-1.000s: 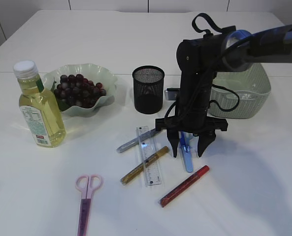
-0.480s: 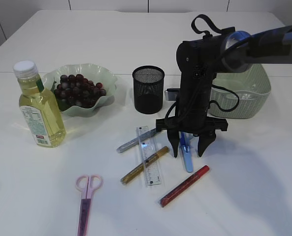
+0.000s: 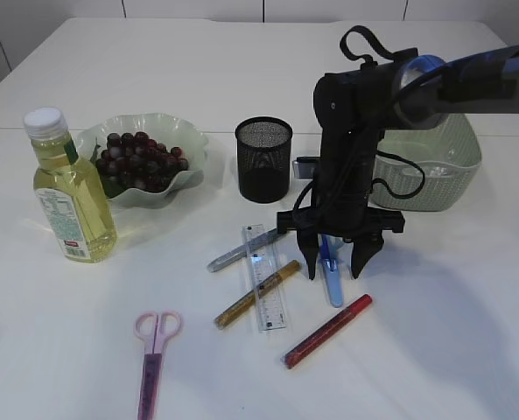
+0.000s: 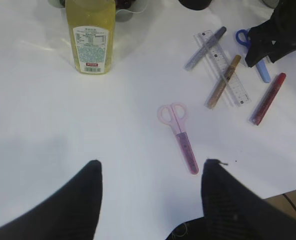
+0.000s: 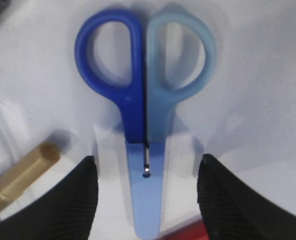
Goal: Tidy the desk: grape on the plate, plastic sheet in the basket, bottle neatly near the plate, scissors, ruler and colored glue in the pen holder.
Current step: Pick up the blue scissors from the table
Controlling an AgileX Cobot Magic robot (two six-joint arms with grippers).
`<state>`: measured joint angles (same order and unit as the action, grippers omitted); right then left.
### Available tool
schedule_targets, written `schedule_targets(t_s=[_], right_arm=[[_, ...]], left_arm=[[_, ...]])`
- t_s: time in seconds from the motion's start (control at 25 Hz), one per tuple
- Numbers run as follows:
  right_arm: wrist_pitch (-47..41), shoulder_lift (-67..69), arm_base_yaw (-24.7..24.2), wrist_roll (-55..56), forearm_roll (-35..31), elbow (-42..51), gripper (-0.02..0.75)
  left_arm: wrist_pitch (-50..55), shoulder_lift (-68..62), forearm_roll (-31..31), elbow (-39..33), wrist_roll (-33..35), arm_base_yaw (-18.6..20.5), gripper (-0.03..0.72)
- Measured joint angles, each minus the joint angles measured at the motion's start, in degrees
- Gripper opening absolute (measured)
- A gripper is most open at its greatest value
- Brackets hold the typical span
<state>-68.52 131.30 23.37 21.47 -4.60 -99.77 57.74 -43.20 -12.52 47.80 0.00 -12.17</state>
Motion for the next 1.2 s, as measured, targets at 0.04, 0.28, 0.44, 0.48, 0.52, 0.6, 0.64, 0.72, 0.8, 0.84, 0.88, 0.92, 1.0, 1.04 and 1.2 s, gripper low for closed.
schedule_targets(t_s=[0.04,0.28,0.44,0.48,0.52,0.6,0.64,0.72,0.8,0.84,0.88,0.92,1.0,1.04,1.2], right_arm=[[0.00,0.00,0.00,0.00,0.00,0.00,0.490],[-0.13,0.52,0.00,0.00,0.00,-0.11,0.490],[-0.22,0.52,0.00,0.00,0.00,-0.11,0.490],[-0.22,0.52,0.00,0.00,0.00,-0.11,0.490],[-0.22,0.52,0.00,0.00,0.00,-0.11,0.490],[-0.22,0.52,0.00,0.00,0.00,-0.11,0.490],[-0.33,0.52,0.00,0.00,0.00,-0.11,0.490],[-0.33,0.52,0.00,0.10,0.00,-0.11,0.490],[-0.33,0.52,0.00,0.10,0.00,-0.11,0.490],[-0.33,0.52,0.00,0.10,0.00,-0.11,0.490],[-0.33,0.52,0.00,0.10,0.00,-0.11,0.490],[-0.33,0.52,0.00,0.10,0.00,-0.11,0.490],[-0.33,0.52,0.00,0.10,0.00,-0.11,0.490],[-0.33,0.52,0.00,0.10,0.00,-0.11,0.490],[-0.33,0.52,0.00,0.10,0.00,-0.11,0.482]], left_arm=[[0.00,0.00,0.00,0.00,0.00,0.00,0.457],[0.00,0.00,0.00,0.00,0.00,0.00,0.457],[0.00,0.00,0.00,0.00,0.00,0.00,0.457],[0.00,0.00,0.00,0.00,0.00,0.00,0.457],[0.00,0.00,0.00,0.00,0.00,0.00,0.457],[0.00,0.00,0.00,0.00,0.00,0.00,0.457],[0.01,0.00,0.00,0.00,0.00,0.00,0.457],[0.01,0.00,0.00,0.00,0.00,0.00,0.457],[0.01,0.00,0.00,0.00,0.00,0.00,0.457],[0.01,0.00,0.00,0.00,0.00,0.00,0.457],[0.11,0.00,0.00,0.00,0.00,0.00,0.457],[0.11,0.00,0.00,0.00,0.00,0.00,0.456],[0.11,0.00,0.00,0.00,0.00,0.00,0.456],[0.11,0.00,0.00,0.00,0.00,0.00,0.456],[0.11,0.00,0.00,0.00,0.00,0.00,0.456]])
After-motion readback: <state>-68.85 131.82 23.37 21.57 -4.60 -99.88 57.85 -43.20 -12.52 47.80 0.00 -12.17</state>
